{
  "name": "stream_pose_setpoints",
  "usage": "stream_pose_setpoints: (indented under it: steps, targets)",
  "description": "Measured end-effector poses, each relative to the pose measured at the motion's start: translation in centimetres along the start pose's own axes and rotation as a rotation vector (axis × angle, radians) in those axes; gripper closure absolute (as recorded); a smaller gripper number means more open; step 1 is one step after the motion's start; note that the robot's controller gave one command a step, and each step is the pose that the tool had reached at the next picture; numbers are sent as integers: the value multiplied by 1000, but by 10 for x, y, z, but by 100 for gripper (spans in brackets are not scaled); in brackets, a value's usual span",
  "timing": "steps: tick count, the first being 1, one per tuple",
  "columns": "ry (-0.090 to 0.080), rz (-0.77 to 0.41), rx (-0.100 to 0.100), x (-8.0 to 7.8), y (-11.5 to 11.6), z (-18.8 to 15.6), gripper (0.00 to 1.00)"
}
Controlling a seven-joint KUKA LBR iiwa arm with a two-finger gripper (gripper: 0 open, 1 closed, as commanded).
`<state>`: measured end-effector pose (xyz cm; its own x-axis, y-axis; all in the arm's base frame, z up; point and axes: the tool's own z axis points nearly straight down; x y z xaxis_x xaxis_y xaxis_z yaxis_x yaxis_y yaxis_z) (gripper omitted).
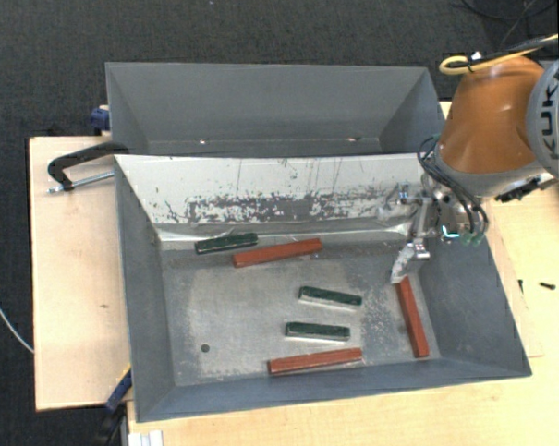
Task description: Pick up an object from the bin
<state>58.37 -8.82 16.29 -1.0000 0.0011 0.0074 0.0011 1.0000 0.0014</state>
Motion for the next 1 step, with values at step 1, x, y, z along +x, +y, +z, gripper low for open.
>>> stream_pose_setpoints:
  steps: [1]
  targets:
    - [-9, -1, 1, -2, 0, -5, 0]
